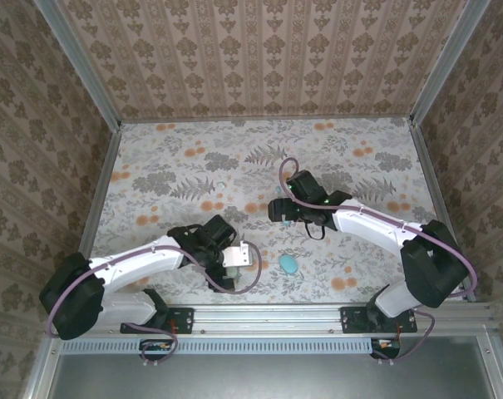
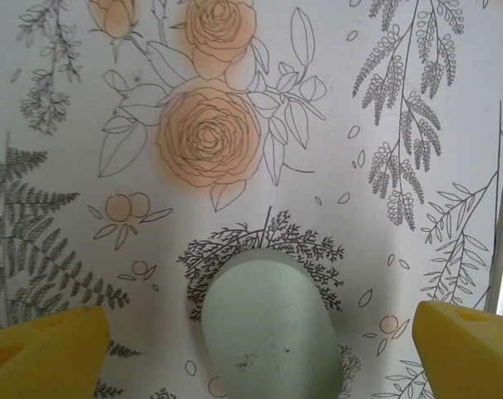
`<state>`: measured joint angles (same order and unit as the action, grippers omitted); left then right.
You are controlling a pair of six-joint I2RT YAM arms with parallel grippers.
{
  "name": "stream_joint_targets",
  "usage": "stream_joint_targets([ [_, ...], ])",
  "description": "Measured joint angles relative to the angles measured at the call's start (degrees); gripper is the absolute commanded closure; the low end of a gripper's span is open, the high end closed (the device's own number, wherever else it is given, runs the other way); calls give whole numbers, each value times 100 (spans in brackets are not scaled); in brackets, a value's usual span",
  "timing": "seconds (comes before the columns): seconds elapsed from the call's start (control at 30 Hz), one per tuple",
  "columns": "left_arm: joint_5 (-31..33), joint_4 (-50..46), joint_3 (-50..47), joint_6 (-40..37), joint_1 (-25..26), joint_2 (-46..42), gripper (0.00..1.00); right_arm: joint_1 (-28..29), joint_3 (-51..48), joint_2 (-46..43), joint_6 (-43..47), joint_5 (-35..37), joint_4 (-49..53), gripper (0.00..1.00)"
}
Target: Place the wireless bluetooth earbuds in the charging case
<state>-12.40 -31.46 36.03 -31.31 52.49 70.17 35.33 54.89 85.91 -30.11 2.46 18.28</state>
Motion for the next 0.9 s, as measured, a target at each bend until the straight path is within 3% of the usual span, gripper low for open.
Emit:
stream_joint_targets([
  [0.4,398,234,-297,-11,437,321,16,-2,28,31,37,-42,-4,5],
  [0.7,424,232,-221,-52,455,525,50,-2,28,31,149,-42,-2,4],
  [0.9,468,212,-195,-50,455,522,61,-2,22,24,157,-46,-9,3],
])
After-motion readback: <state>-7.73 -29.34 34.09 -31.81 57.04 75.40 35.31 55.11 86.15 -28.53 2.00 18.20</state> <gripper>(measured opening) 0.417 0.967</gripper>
